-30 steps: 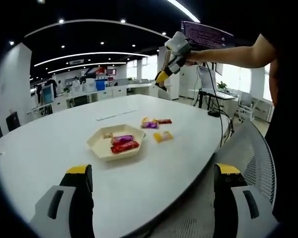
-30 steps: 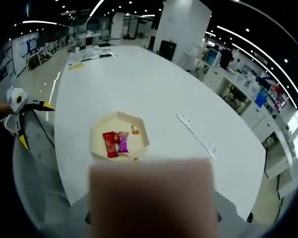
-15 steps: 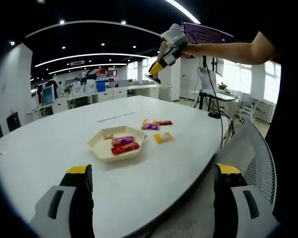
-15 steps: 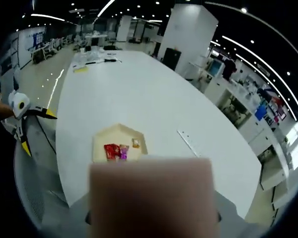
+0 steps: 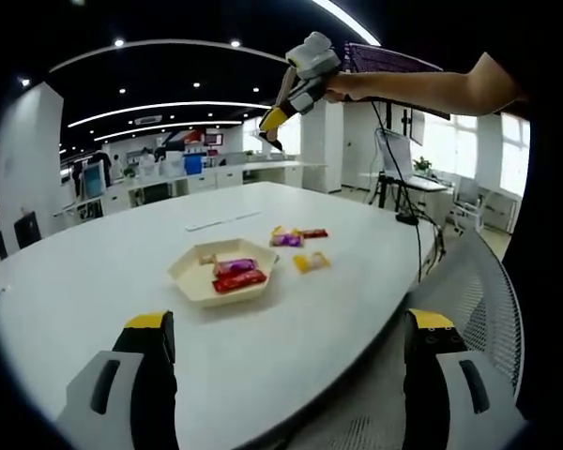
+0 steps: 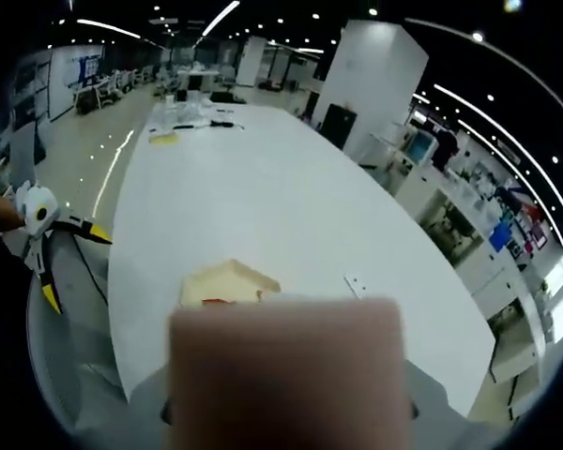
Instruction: Place the target food into the container with the food tongs after gripping and lifting it, then release it inside without dropping or visibly crushing the food.
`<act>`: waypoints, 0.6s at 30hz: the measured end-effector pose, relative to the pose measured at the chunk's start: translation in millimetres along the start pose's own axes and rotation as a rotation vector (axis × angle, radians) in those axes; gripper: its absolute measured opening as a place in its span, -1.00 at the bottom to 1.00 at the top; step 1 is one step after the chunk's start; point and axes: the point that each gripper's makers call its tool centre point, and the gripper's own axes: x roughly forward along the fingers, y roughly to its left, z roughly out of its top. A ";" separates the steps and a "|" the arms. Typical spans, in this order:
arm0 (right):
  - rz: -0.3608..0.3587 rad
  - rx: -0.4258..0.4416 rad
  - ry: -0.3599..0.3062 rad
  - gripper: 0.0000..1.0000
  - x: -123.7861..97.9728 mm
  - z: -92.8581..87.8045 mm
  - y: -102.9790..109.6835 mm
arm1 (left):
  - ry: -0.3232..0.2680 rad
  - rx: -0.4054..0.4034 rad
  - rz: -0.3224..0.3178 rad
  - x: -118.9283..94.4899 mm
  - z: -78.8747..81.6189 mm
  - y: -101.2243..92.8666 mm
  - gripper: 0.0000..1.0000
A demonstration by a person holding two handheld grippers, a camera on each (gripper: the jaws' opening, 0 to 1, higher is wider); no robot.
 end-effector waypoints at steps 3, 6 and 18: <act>0.008 -0.006 -0.007 -0.62 3.8 5.9 1.7 | -0.001 -0.002 0.001 0.0 0.1 0.3 0.99; 0.014 -0.013 -0.012 -0.62 7.2 10.7 3.7 | -0.003 -0.005 0.003 -0.2 0.5 0.8 0.99; 0.038 -0.045 -0.041 -0.62 23.4 33.7 8.4 | 0.001 -0.010 0.008 0.2 0.1 1.5 0.99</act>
